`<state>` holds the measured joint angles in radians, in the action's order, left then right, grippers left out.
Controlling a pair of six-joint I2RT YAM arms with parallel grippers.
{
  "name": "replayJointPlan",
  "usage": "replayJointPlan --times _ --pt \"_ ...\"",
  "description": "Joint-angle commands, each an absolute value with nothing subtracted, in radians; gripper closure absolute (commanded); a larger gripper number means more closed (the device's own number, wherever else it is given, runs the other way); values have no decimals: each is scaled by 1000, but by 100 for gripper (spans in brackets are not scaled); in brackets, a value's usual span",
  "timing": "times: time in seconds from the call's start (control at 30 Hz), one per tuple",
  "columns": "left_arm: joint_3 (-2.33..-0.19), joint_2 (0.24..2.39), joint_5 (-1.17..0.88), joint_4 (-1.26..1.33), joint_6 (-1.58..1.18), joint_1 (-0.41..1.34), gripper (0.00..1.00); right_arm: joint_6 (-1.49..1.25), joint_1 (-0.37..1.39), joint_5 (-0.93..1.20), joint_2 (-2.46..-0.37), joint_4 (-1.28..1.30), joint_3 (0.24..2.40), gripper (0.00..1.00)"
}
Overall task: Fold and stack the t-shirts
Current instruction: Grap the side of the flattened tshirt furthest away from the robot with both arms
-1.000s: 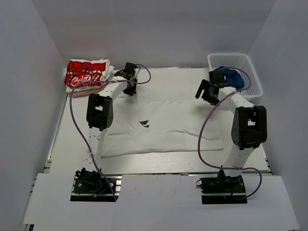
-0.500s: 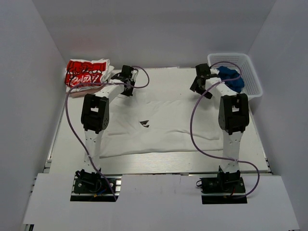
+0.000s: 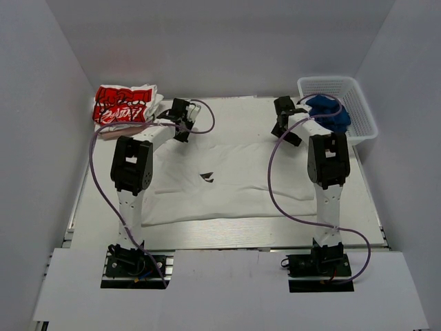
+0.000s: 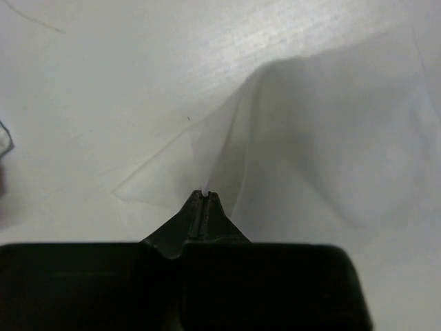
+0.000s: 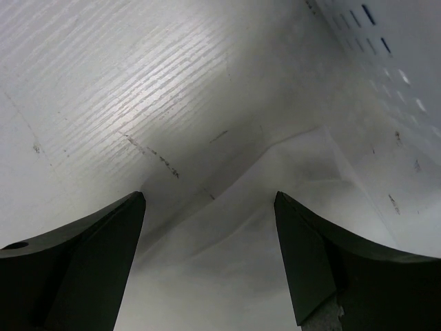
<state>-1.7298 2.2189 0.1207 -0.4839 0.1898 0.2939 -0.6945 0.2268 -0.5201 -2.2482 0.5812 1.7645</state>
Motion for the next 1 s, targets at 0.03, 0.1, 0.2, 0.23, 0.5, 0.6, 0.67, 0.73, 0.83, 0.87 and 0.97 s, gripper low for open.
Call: replayJointPlan --times 0.03,0.1,0.2,0.23,0.5,0.6,0.67,0.73,0.83,0.87,0.97 --pt "-1628 2042 42 -408 273 296 100 -738 212 -571 -2296 606 1810 19" --pt "-1597 2020 23 -397 282 296 100 -741 209 -565 -2304 606 1813 19" --pt "-1588 1997 23 -385 282 296 100 -745 213 -549 -2304 609 1801 30" --pt "-1588 1997 23 -385 282 296 100 -749 215 -534 -2298 624 1789 39" --pt "-1555 1944 23 -396 273 296 100 -772 229 -557 -2149 569 1563 82" --pt "-1534 1921 23 -405 252 296 100 -773 225 -574 -2131 577 1554 100" --pt "-1499 1885 37 -405 239 305 100 -769 230 -587 -2123 583 1571 100" --pt "-1479 1862 46 -414 230 305 100 -762 238 -597 -2106 578 1575 100" --pt "-1427 1800 46 -426 202 305 100 -727 242 -627 -2054 546 1566 100" --pt "-1396 1783 46 -426 180 305 100 -716 250 -632 -2027 537 1545 100" --pt "-1332 1712 46 -437 149 305 100 -690 264 -650 -1941 485 1441 100"
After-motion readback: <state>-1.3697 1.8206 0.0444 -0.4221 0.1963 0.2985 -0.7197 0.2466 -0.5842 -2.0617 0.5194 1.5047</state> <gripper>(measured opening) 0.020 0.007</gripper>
